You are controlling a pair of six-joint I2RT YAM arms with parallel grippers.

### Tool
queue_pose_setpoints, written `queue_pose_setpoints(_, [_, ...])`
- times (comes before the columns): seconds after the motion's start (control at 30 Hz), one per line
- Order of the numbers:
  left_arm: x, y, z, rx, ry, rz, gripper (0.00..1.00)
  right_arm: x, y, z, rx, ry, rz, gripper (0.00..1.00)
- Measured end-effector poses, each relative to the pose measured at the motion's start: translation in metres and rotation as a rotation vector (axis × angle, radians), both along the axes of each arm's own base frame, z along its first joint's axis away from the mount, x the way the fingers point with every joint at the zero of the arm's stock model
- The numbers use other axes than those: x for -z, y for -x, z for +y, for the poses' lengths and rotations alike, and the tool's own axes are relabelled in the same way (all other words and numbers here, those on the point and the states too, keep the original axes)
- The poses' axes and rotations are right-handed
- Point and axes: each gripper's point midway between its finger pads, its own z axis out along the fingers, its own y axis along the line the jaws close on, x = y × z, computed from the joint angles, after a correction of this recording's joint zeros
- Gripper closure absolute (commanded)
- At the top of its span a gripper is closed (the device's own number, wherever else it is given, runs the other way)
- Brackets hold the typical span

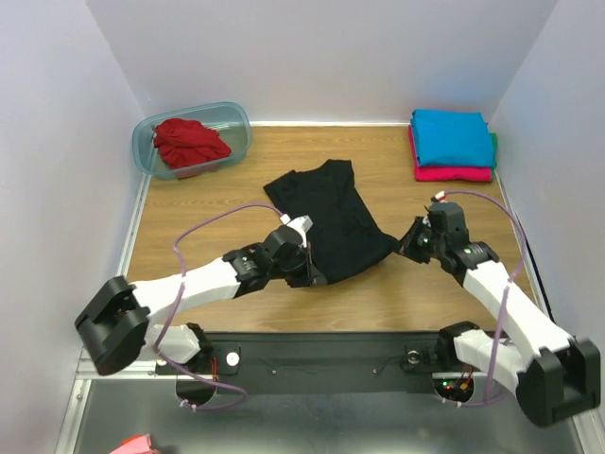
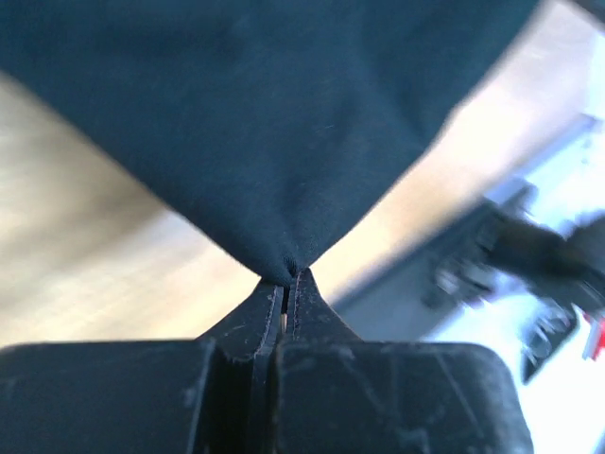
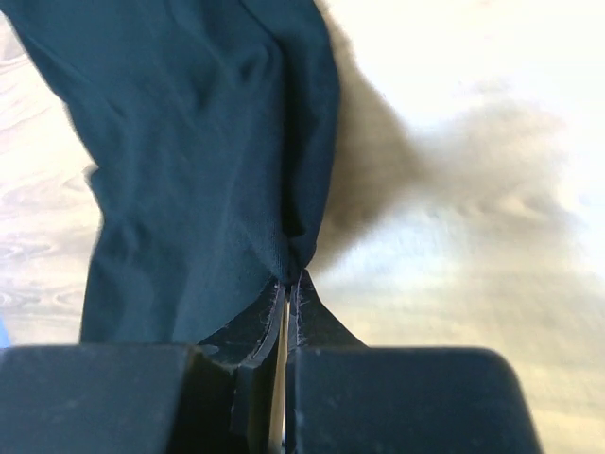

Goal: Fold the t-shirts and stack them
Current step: Fold the tshirt

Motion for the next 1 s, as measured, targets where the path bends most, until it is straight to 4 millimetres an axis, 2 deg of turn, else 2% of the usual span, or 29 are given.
queue_pose_setpoints(0.1, [-0.032,0.023,-0.011,0.045,0.08,-0.033,1.0,-0.022,0.021,-0.009,0.01,0.002,-0.04,1.0])
queue_pose_setpoints(0.17, [-0.044,0.032,-0.011,0.058,0.107,-0.04,1.0,-0.038,0.028,-0.013,0.017,0.003,-0.065,1.0])
queue_pose_setpoints(0.27, [-0.058,0.034,-0.01,0.053,0.13,-0.055,1.0,-0.065,0.027,-0.013,0.016,-0.006,-0.113,1.0])
queue_pose_setpoints(0.37, [-0.066,0.027,-0.009,0.026,0.121,-0.075,1.0,-0.092,0.013,-0.01,0.013,-0.005,-0.151,1.0])
queue_pose_setpoints(0.43, [-0.075,0.019,-0.009,-0.002,0.116,-0.097,1.0,-0.101,0.002,-0.009,0.017,0.006,-0.152,1.0])
queue_pose_setpoints(0.6, [-0.091,-0.015,-0.005,-0.073,0.103,-0.148,1.0,-0.106,-0.029,-0.004,0.019,0.031,-0.134,1.0])
queue_pose_setpoints(0.77, [-0.079,-0.058,0.014,-0.158,0.049,-0.144,1.0,-0.106,-0.069,0.008,-0.001,0.047,-0.11,1.0])
queue_pose_setpoints(0.87, [-0.074,-0.076,0.026,-0.196,0.032,-0.145,1.0,-0.106,-0.088,0.016,-0.015,0.043,-0.106,1.0])
queue_pose_setpoints(1.0, [-0.075,-0.104,0.038,-0.235,0.029,-0.16,1.0,-0.106,-0.115,0.026,-0.028,0.035,-0.109,1.0])
